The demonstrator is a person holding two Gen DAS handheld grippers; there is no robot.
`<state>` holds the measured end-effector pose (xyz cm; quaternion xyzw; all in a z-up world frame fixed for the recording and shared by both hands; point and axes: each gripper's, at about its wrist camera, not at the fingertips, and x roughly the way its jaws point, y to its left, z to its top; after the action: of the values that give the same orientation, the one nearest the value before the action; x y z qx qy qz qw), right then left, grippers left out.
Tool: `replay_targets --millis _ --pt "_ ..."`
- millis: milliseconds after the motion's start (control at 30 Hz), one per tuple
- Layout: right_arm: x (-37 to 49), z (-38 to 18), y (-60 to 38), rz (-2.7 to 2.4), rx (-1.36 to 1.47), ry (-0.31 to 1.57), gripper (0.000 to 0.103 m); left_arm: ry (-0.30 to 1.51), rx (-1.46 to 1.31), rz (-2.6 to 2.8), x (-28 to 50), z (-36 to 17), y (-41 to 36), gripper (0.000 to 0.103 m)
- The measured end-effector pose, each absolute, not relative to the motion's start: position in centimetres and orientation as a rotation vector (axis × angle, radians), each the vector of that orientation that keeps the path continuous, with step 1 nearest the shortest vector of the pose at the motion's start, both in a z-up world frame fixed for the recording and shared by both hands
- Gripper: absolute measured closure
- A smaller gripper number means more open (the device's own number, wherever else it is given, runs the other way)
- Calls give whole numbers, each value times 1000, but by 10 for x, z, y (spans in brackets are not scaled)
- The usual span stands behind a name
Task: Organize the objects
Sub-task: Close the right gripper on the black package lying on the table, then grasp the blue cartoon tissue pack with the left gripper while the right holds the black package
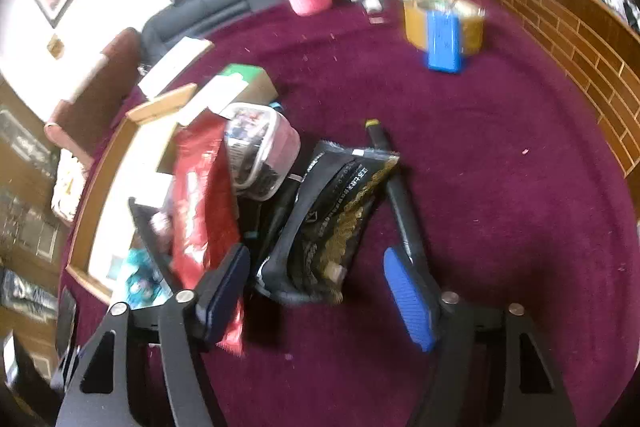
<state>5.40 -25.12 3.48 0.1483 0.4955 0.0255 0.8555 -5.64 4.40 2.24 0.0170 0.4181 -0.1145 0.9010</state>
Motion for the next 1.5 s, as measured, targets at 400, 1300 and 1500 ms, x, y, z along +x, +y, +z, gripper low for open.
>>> replay_targets --millis 400,1300,1500 --pt "99 13 -227 -65 182 1042 77 850 51 -246 -62 24 42 26" --pt "36 8 -269 184 401 840 79 998 -78 -410 0 68 1 68" --pt "33 12 -267 207 392 833 79 1004 -35 -375 13 75 -26 68"
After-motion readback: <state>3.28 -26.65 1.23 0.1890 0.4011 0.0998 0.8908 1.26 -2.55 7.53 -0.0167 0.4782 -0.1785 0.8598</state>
